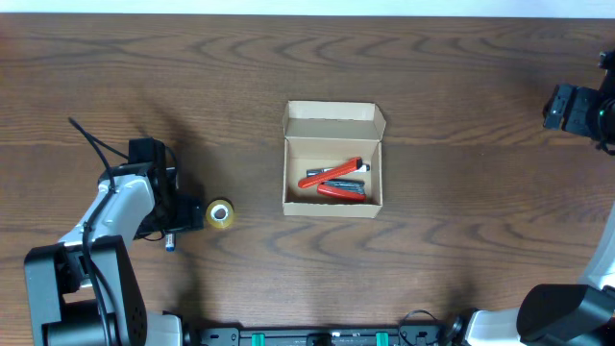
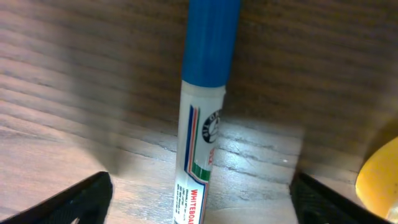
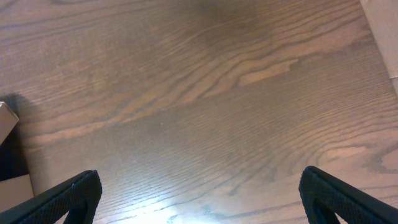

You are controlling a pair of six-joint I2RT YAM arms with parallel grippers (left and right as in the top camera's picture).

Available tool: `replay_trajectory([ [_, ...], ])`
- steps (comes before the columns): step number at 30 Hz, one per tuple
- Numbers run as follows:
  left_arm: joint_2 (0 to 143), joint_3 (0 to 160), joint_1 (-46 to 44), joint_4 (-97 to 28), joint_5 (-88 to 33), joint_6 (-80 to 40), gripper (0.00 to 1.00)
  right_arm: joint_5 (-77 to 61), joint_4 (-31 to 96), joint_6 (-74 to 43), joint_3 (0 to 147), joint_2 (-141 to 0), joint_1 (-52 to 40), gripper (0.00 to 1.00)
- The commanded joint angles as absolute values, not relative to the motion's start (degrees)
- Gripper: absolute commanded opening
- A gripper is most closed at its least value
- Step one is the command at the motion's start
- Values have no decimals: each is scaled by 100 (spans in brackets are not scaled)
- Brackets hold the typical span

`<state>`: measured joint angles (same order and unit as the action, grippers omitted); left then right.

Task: Pack container
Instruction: 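Grasp the blue-capped whiteboard marker upright with the left gripper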

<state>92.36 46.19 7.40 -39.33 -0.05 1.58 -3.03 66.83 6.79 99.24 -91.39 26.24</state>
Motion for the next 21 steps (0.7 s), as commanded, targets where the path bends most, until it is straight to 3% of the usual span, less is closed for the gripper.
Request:
replay_trajectory([
  [1,9225,4571,749,-3903,-12,126,83,-349,6689,585,9913,-9129,2655,98],
  [7,9225,4541,749,-3726,-5,113,74,-349,6709,585,9913,-9129,2655,98],
  [15,9225,4506,749,-3586,-8,62,33,-478,6713,587,9913,-9129,2655,98],
  [19,9225,4506,749,-3597,-163,64,24,-478,6713,587,9913,-9129,2652,98],
  [21,9225,4506,749,-3599,-346,62,10,-478,6711,587,9913,-9129,2650,98],
])
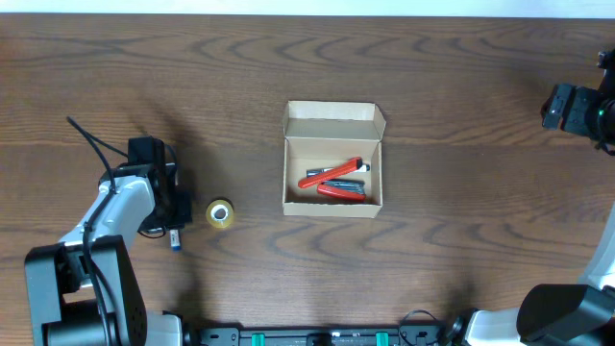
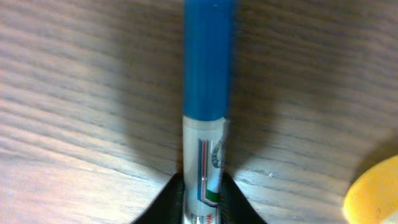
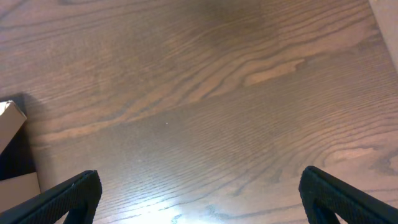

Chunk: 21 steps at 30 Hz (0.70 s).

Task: Pack container
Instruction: 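Grasp the blue-capped whiteboard marker upright with the left gripper, then carry the blue marker over the box and release it inside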

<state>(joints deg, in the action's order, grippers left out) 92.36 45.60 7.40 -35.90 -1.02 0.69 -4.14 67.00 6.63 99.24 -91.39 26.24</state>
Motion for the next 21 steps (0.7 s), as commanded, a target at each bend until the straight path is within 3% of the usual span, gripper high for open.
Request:
replay_trajectory([
  [1,9225,4506,749,-3616,-473,64,6,-478,6711,587,9913,-9129,2648,98],
  [13,9105,4976,746,-3885,-2379,226,6,-475,6711,628,9913,-9129,2650,98],
  [21,8687,6340,285,-4624,-2714,878,6,-475,6709,628,9913,-9129,2648,99],
])
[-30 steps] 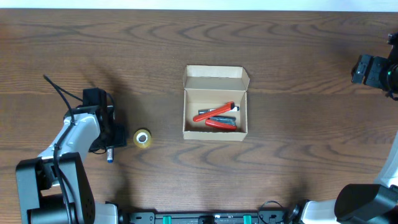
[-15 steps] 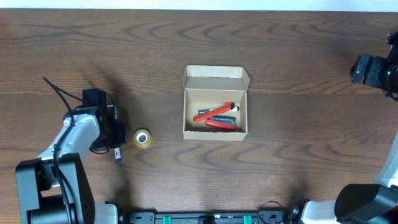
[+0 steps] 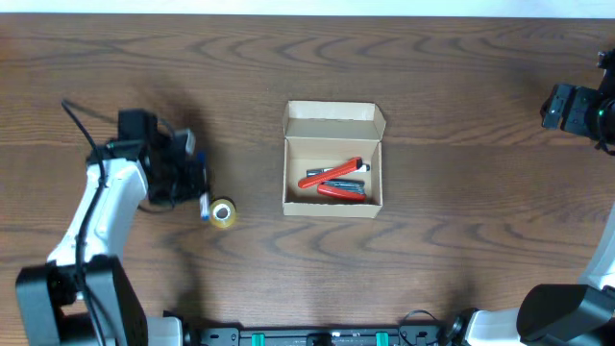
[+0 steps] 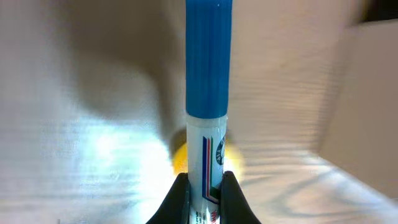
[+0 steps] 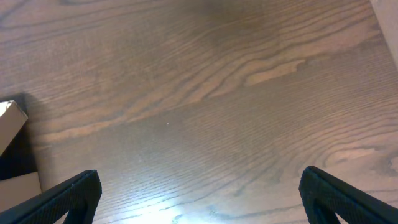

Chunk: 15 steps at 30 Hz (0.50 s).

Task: Pack container
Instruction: 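Carry the blue marker over the box and release it inside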

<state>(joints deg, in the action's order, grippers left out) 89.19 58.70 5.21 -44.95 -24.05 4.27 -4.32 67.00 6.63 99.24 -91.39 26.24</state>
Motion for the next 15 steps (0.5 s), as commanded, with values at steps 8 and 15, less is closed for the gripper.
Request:
replay_trajectory([
  [8,8670,7697,-1280,-5218,-2593,2840,6,-478,6711,628,9913,-9129,2648,99],
  [15,8670,7865,-2689,-5146,-1981,5245,6,-478,6718,628,9913,-9129,2648,99],
])
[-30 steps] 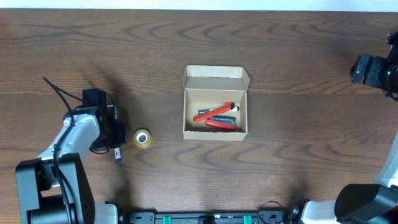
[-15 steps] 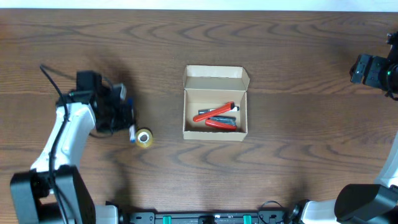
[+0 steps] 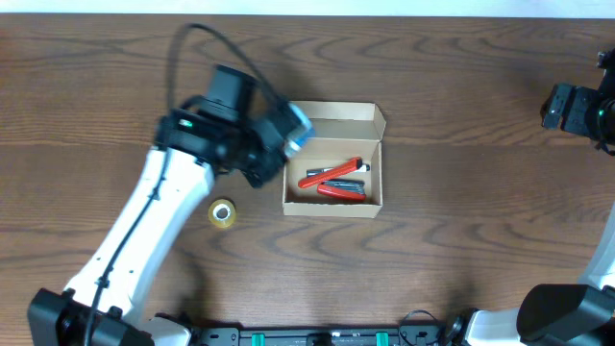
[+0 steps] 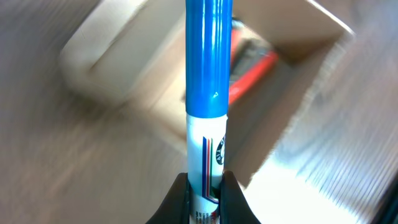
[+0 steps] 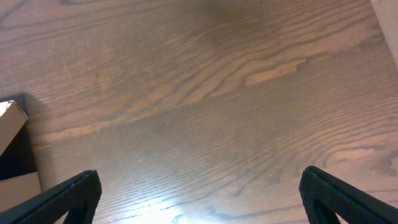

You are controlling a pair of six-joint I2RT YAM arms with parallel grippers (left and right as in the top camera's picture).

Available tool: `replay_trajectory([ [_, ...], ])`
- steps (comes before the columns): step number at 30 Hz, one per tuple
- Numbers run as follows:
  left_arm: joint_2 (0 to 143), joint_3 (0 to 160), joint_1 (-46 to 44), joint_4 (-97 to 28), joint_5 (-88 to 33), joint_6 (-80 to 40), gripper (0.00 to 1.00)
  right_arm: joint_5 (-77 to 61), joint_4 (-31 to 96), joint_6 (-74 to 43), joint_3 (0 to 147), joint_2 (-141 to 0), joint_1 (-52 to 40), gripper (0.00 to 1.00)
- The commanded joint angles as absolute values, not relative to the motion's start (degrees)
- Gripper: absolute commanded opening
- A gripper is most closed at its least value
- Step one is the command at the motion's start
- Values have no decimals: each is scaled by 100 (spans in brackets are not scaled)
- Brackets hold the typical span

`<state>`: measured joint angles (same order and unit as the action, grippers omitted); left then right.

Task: Pack container
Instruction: 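Carry the blue marker over the box and release it inside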

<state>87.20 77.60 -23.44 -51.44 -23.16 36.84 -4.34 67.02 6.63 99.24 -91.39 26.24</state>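
My left gripper (image 4: pixel 204 193) is shut on a whiteboard marker (image 4: pixel 208 93) with a blue cap and white barrel. In the overhead view the marker (image 3: pixel 298 126) hangs over the left edge of the open cardboard box (image 3: pixel 332 204). Inside the box lie red-handled tools (image 3: pixel 336 180), also visible past the marker in the left wrist view as red handles (image 4: pixel 252 71). My right gripper (image 5: pixel 199 199) is open over bare wood at the far right of the table, its arm (image 3: pixel 577 106) well away from the box.
A small yellow tape roll (image 3: pixel 221 214) lies on the table left of the box. The box's rear flap (image 3: pixel 333 112) stands open. A corner of cardboard (image 5: pixel 7 115) shows at the left edge of the right wrist view.
My left gripper has moved right and up the table with the marker, from beside the tape roll to the box's left edge. The right arm has not moved.
My left gripper stood open around the marker lying on the table left of the tape roll. Then it was shut on the marker there. Then it held the marker lifted near the tape roll, and now holds it at the box.
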Motion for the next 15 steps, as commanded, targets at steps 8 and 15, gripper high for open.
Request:
replay_trajectory([
  [8,8689,7865,-3205,-4276,-1212,6219,6,-480,6733,628,9913,-9129,2648,99],
  [15,8858,7865,-3203,-3686,-1352,6215,6,-471,6709,692,9913,-9129,2650,99],
])
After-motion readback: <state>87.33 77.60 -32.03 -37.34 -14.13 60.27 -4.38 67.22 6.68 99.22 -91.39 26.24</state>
